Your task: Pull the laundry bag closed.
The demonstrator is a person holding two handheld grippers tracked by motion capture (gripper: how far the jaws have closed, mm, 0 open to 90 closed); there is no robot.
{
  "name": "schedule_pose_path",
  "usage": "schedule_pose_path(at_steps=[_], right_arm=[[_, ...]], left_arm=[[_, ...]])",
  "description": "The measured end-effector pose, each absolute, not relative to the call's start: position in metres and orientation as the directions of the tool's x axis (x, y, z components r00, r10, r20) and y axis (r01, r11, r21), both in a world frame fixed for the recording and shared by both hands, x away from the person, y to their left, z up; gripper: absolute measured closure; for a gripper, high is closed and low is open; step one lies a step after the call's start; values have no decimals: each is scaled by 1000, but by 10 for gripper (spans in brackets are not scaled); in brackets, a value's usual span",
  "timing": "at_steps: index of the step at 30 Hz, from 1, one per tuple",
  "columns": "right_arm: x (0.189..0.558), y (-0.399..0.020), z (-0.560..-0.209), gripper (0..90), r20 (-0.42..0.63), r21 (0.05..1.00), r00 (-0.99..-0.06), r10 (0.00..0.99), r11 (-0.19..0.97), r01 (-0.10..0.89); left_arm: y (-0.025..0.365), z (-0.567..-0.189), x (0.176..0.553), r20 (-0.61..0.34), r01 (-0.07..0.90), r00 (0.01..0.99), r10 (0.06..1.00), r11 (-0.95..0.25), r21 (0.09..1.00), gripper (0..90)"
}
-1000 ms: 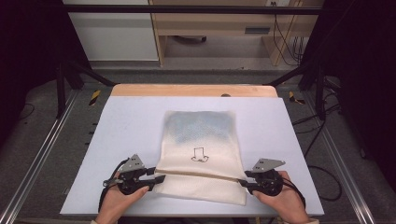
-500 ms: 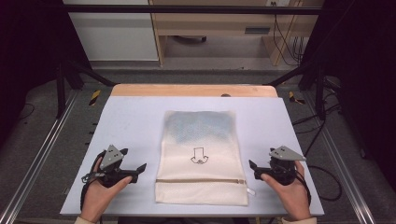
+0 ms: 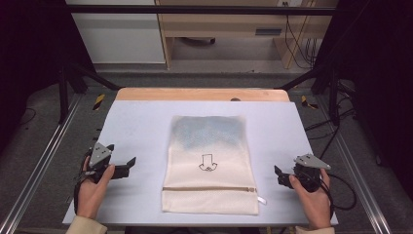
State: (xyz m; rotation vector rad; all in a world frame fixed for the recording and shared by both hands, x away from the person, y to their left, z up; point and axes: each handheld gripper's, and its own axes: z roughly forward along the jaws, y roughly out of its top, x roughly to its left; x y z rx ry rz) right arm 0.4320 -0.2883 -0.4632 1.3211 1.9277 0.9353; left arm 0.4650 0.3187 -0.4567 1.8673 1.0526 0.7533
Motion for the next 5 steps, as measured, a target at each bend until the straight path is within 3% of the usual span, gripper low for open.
schedule_pose_path(at_steps=[5], right_arm=[[432, -289, -468, 113, -100, 812, -312, 945, 259, 523]], left_arm=[[324, -459, 470, 93, 382, 444, 891, -282, 880, 43]])
